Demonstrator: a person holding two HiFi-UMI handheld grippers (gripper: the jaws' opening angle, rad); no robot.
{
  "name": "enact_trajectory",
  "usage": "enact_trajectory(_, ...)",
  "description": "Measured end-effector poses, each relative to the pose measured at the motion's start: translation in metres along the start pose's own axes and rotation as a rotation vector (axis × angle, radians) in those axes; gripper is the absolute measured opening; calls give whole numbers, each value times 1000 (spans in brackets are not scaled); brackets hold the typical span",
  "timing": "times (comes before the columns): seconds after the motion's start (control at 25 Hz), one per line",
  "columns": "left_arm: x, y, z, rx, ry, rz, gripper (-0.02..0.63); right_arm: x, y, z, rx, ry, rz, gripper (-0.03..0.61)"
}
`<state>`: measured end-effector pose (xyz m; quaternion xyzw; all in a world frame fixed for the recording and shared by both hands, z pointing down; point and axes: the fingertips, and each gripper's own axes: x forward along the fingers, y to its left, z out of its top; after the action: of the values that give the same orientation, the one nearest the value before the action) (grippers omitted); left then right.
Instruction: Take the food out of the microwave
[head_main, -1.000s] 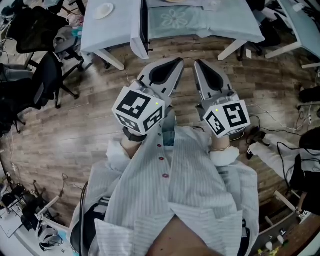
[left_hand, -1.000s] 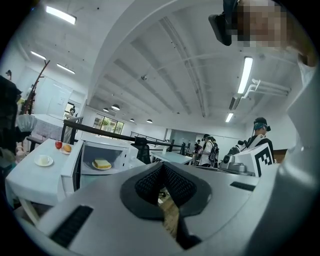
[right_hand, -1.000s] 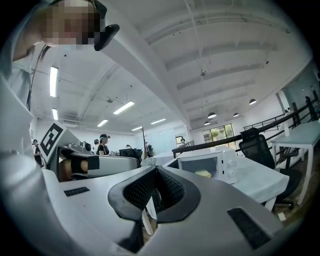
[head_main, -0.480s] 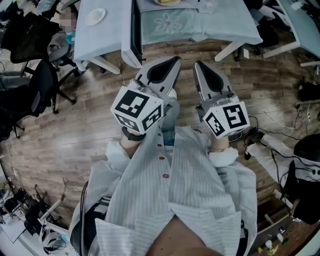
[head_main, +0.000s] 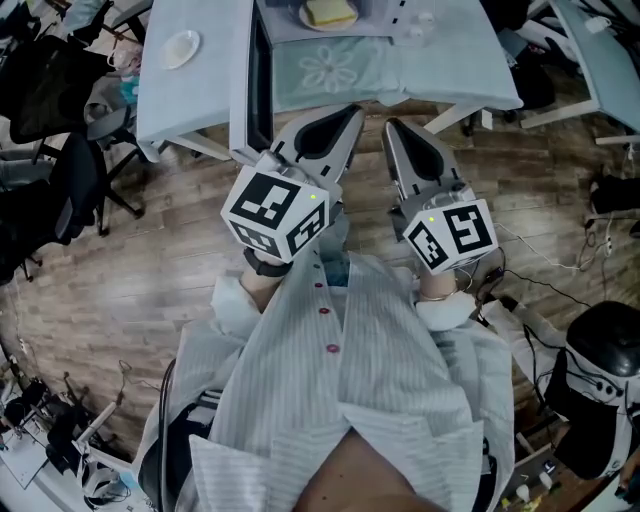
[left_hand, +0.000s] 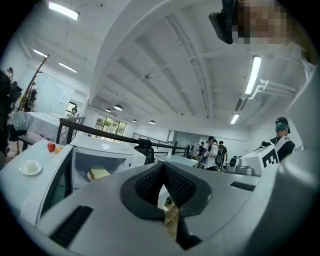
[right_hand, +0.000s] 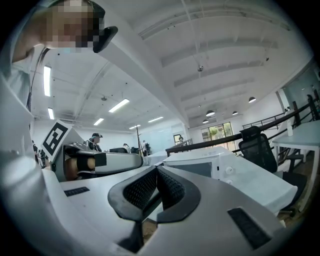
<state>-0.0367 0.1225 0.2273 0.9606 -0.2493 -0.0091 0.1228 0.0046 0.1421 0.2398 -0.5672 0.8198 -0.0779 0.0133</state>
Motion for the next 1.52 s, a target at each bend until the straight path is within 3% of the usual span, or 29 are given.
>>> enact_trajectory(0.48, 55, 59, 12, 17, -7, 51, 8, 74, -44, 8, -15, 8, 55, 34)
enact_trajectory(0.96, 80, 84, 5, -1, 20, 106, 8, 97, -77, 3, 28, 26, 62, 34)
enact_trajectory(1.52, 144, 137, 10, -12, 3, 238, 8, 168, -133, 4, 39, 57, 206, 34)
